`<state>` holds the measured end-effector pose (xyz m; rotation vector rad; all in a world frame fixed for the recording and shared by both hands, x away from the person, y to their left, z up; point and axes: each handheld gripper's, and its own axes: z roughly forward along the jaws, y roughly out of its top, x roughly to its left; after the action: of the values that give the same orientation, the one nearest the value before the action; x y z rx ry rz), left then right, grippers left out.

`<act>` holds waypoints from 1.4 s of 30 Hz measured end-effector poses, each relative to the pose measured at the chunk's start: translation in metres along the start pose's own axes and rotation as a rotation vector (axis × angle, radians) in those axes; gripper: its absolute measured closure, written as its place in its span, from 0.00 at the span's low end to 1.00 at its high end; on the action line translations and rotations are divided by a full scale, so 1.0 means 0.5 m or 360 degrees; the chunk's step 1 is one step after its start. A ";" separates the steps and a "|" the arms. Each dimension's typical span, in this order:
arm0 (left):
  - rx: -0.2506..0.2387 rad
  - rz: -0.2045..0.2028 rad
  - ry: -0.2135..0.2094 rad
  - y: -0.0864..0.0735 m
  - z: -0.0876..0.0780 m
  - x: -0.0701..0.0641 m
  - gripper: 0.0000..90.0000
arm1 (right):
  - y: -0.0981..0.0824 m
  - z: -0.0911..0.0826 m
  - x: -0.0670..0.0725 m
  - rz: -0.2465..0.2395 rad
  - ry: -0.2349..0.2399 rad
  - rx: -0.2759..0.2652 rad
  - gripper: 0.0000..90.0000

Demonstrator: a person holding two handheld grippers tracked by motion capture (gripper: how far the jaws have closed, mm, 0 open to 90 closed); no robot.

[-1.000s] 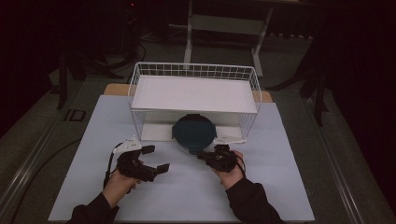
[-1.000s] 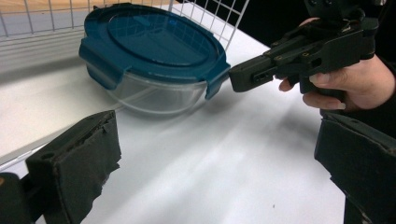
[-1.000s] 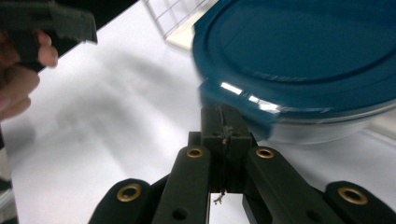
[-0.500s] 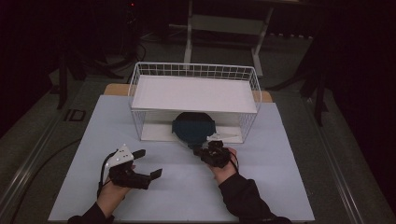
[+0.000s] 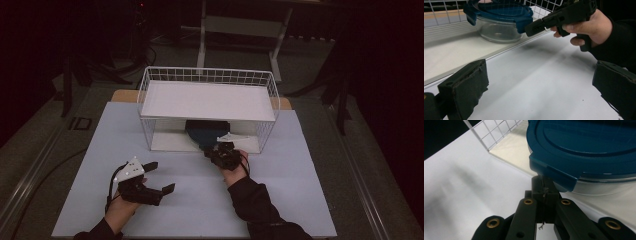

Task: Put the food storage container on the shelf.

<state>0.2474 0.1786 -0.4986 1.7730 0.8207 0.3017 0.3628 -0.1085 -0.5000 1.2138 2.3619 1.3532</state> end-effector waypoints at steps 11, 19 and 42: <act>-0.0006 -0.0012 -0.0022 -0.001 0.000 0.000 0.00 | 0.013 0.013 -0.016 0.0028 -0.0035 -0.0009 1.00; -0.0003 -0.0016 -0.0029 -0.001 0.003 -0.002 0.01 | 0.013 0.011 -0.014 0.0030 -0.0050 -0.0019 1.00; 0.0007 0.0013 -0.0074 0.018 -0.019 -0.016 0.00 | -0.024 -0.073 0.030 -0.0064 0.0201 -0.0165 0.16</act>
<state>0.2395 0.1790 -0.4852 1.7816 0.7818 0.2632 0.3278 -0.1246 -0.4847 1.0771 2.3507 1.5610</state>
